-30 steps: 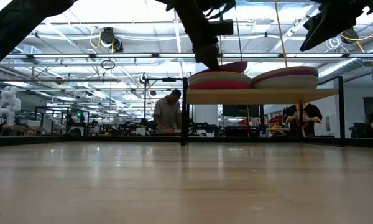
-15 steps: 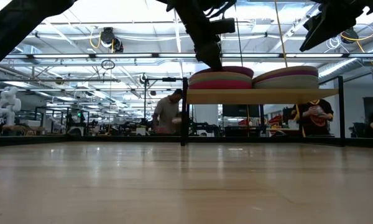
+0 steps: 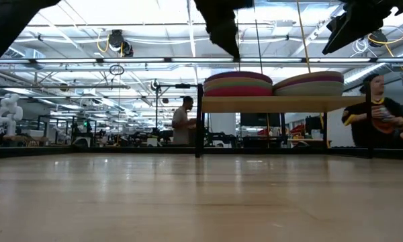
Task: Place and stack plates onto a shelf
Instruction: Stack the violet plate on top of the light orange plate on the shelf, then return to Home Position
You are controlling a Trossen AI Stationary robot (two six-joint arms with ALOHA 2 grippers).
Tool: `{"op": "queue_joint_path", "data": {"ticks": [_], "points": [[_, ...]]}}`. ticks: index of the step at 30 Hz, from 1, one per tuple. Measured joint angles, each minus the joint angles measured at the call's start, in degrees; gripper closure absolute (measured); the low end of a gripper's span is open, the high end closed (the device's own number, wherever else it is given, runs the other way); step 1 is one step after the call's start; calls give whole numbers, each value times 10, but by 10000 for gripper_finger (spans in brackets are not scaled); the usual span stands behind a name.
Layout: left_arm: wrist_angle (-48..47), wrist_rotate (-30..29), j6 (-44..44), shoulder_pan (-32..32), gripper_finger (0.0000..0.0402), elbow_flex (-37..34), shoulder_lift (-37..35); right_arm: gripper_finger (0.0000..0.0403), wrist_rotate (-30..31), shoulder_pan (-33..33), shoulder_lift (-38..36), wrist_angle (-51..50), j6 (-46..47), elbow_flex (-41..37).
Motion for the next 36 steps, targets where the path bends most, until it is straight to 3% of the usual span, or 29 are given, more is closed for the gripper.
{"op": "queue_joint_path", "data": {"ticks": [6, 11, 15, 20, 25, 36], "points": [[-37, 0, -63, -29, 231, 0, -42, 282, 1, 0, 0, 40, -1, -3], [-140, 12, -251, -49, 236, -3, -93, 282, 0, 0, -4, 150, -29, -45], [-184, 39, -341, -75, 272, -37, -143, 286, -1, 0, -9, 253, -54, -77], [-105, 39, -357, -138, 324, -168, -230, 329, -3, 0, -11, 343, -75, -104], [29, 30, -359, -184, 334, -327, -338, 392, -3, 14, -12, 362, -73, -131], [357, 31, -336, -224, 335, -697, -562, 402, 14, 57, -14, 500, -75, -226]]}}
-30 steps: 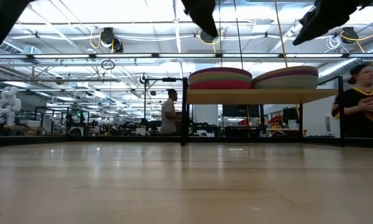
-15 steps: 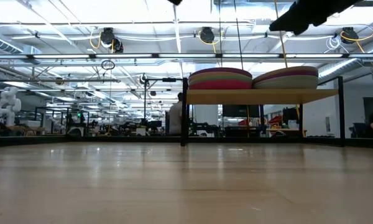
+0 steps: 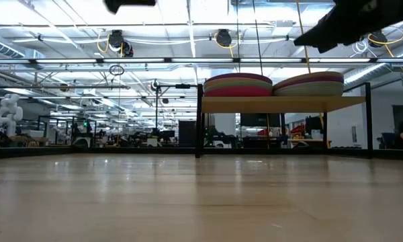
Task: Place and stack plates onto a shelf
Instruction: Return to Home Position
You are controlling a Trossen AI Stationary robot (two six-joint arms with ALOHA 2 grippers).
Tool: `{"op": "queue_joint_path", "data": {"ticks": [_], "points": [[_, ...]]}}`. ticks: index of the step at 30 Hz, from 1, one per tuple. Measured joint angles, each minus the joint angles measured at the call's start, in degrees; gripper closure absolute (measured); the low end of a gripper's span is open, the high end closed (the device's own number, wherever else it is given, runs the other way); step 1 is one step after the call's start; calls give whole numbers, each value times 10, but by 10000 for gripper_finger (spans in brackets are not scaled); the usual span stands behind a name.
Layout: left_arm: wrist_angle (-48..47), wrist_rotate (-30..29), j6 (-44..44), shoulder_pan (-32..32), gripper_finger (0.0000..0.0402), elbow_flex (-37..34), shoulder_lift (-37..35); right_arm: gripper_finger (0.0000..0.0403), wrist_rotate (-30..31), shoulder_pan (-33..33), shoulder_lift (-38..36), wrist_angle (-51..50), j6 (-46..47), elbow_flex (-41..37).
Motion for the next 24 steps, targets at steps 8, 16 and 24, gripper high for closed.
{"op": "queue_joint_path", "data": {"ticks": [8, 16, 24], "points": [[172, 0, 22, -42, 335, -208, -128, 403, -1, 16, 0, 42, -27, -61], [240, 0, 22, -73, 335, -341, -232, 403, -48, 17, -29, 106, -61, -131], [254, 1, 25, -88, 335, -420, -333, 403, -61, 16, -103, 100, -89, -171]]}}
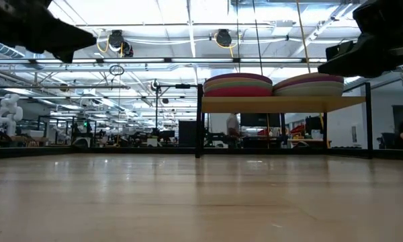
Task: Place and stack plates onto a shelf
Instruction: Return to Home Position
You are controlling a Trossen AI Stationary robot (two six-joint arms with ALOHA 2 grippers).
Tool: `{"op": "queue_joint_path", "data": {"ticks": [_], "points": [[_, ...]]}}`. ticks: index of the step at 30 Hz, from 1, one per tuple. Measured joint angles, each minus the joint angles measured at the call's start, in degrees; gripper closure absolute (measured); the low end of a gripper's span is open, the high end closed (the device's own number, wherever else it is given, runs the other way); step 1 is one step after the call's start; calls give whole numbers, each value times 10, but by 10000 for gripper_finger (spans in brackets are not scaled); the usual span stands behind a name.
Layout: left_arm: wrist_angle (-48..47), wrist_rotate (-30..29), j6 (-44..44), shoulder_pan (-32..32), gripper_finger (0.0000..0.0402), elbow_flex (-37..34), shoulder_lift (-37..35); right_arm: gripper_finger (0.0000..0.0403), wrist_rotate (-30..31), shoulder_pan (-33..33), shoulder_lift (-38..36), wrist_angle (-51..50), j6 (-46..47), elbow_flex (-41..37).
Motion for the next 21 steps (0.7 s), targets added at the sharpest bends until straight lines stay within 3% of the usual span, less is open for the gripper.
{"op": "queue_joint_path", "data": {"ticks": [7, 21], "points": [[-8, 0, -6, 0, 335, -52, -90, 403, 0, 0, -64, -8, -10, -25], [-87, 5, -6, 0, 335, -66, -190, 403, 0, 0, -155, -11, -14, -76]]}}
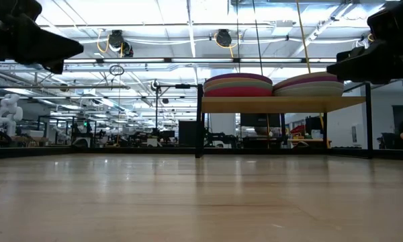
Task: Place and stack plates onto a shelf
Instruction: Return to Home Position
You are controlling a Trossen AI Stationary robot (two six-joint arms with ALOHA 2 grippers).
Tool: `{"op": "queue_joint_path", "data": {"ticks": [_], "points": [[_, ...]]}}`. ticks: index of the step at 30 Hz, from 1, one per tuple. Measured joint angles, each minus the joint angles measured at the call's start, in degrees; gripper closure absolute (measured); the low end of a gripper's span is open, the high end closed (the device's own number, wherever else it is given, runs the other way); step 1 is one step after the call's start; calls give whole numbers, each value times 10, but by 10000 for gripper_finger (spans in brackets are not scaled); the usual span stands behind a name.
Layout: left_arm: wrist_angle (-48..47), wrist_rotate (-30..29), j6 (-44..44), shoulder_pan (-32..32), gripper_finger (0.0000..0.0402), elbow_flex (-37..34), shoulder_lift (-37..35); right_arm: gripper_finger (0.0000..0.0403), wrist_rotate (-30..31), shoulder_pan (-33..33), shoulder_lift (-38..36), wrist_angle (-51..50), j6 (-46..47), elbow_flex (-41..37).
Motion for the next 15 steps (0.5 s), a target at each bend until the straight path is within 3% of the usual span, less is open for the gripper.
{"op": "queue_joint_path", "data": {"ticks": [9, 15], "points": [[-5, 1, -23, 0, 335, -38, -51, 403, 0, 0, -28, -17, 4, -2], [-9, 2, 16, 0, 350, -38, -85, 403, 0, 0, -49, -39, 11, -3]]}}
